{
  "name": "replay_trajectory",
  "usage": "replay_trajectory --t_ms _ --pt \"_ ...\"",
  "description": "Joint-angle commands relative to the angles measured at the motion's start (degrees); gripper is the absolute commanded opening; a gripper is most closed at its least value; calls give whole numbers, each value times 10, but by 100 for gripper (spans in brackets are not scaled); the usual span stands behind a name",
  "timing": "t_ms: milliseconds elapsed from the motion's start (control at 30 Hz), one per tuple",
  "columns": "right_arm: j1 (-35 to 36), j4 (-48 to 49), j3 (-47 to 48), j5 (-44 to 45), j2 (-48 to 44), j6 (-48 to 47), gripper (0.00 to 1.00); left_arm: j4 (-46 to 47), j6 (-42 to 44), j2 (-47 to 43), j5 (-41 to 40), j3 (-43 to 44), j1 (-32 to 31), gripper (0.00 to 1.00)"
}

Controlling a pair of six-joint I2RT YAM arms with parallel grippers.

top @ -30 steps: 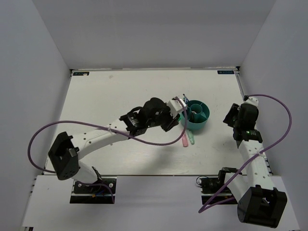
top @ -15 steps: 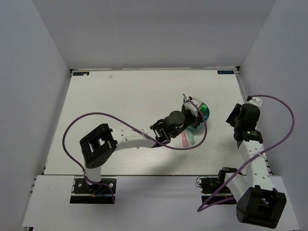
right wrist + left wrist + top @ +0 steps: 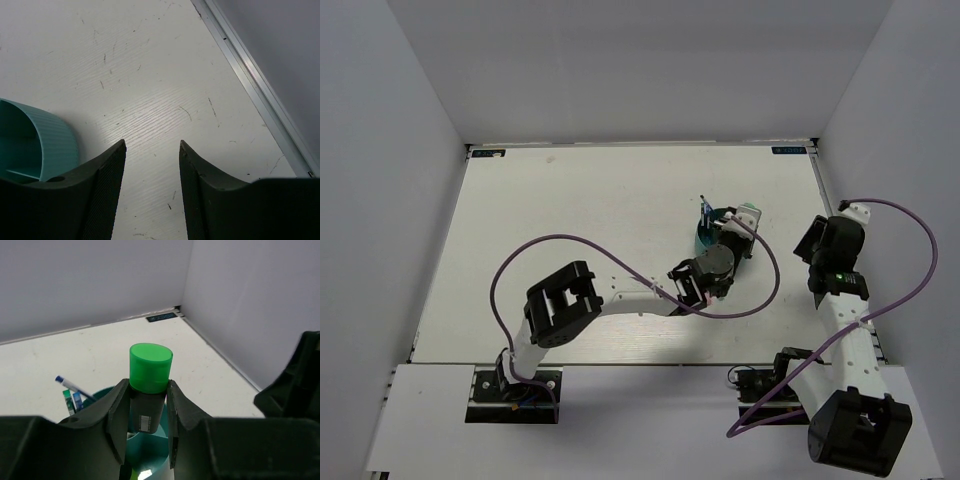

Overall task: Sort the stationery into containers
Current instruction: Place the pen in the storage box.

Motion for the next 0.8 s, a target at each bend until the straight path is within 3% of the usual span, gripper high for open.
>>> replay_trajectory --t_ms 0,433,767 --pt "-9 17 4 10 -7 1 50 6 3 2 -72 32 -6 0" --pt "-21 14 5 4 -11 7 50 -57 -119 8 -95 14 -6 0" --pt "-30 14 4 -1 -11 8 52 -89 -159 14 -104 5 -5 0"
